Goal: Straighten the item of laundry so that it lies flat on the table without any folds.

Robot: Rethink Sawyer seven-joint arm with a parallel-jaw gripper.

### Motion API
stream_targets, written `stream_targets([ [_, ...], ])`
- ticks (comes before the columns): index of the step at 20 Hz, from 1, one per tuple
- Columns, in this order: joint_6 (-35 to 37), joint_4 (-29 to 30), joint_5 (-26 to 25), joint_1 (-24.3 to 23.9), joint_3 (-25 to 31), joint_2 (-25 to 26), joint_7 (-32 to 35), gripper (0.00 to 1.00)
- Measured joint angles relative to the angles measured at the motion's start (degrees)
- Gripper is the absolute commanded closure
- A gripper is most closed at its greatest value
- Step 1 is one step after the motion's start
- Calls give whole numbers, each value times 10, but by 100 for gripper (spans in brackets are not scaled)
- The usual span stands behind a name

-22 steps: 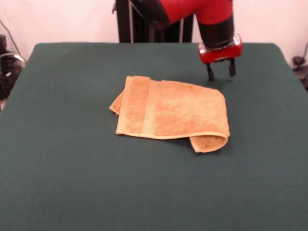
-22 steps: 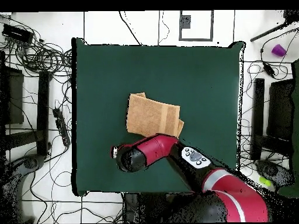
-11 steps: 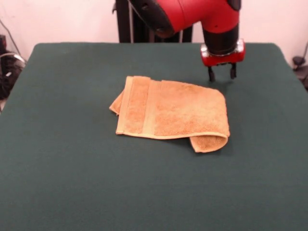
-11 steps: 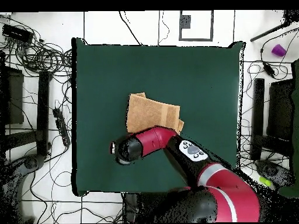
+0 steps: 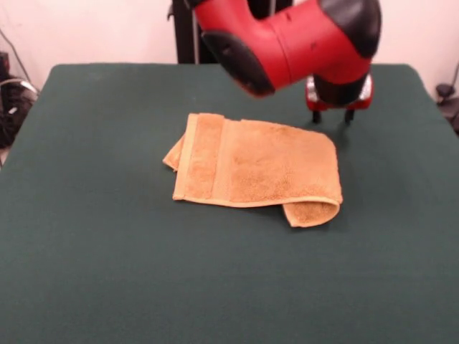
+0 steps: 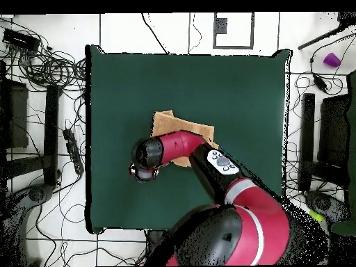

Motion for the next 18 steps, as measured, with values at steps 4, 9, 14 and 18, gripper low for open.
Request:
stream_targets([
  [4,100,-66,12,2,11,41,0,0],
  [9,197,-132,12,5,25,83,0,0],
  [14,219,-146,12,1,32,94,0,0],
  [18,218,-146,12,1,33,94,0,0],
])
